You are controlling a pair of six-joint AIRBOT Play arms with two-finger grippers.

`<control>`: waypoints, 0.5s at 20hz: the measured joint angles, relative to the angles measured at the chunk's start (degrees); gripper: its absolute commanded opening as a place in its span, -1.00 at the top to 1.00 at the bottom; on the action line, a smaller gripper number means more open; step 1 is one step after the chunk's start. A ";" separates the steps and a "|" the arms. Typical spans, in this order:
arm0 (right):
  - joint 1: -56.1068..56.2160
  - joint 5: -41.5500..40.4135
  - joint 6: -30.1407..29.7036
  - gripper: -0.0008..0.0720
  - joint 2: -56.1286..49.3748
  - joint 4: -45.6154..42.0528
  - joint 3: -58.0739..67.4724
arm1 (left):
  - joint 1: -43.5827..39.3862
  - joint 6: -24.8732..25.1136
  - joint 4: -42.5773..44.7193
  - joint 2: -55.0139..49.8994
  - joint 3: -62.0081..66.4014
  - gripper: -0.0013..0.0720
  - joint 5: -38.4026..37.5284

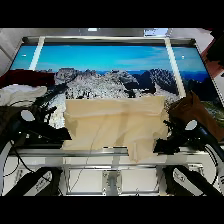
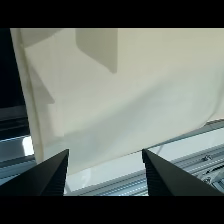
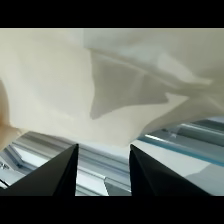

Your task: Fold the shirts.

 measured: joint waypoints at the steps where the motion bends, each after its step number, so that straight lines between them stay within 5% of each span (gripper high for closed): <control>1: 0.00 0.48 -0.22 -0.13 -0.07 -0.48 0.00 | 0.00 0.00 0.00 0.00 0.00 -0.50 0.00; 10: 0.00 -0.52 0.81 -0.12 -1.01 -0.90 0.00 | 0.00 0.00 0.00 0.00 0.00 -0.50 0.92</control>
